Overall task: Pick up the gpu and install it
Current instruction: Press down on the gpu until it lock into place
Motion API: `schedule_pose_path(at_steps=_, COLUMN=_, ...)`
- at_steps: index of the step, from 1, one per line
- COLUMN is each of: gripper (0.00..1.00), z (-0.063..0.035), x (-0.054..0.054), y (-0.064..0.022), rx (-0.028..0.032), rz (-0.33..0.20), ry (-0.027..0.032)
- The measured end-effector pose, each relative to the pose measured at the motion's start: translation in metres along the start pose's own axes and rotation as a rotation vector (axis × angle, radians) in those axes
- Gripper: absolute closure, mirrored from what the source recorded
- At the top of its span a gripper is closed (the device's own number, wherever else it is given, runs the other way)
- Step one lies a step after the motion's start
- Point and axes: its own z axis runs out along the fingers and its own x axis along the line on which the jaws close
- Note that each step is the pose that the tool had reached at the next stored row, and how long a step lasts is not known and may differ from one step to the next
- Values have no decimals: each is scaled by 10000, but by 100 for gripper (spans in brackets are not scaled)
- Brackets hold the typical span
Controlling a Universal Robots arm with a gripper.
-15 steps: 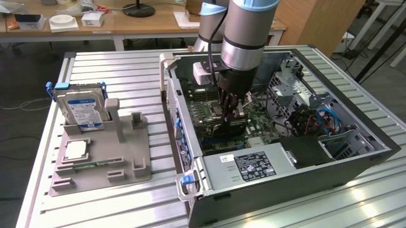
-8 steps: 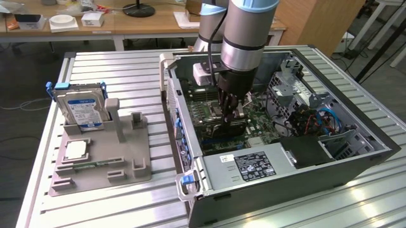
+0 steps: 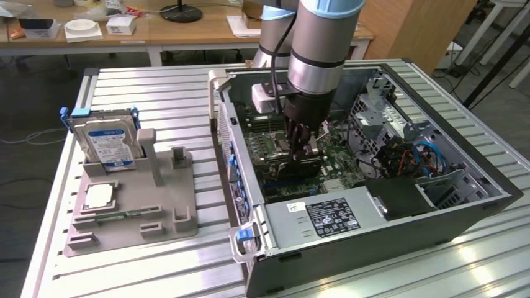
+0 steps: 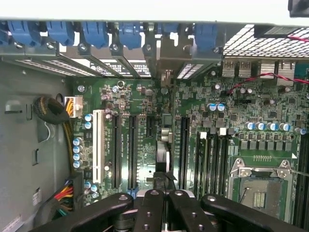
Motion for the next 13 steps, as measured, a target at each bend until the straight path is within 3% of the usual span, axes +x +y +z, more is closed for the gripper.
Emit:
schedule_pose_path(at_steps=7, gripper=89, z=-156, x=6, y=7, rx=-1, rz=-1, ry=-75)
schedule_pose_path(at_steps=13, gripper=89, z=-206, x=7, y=115, rx=-29, rz=-1, ry=-85)
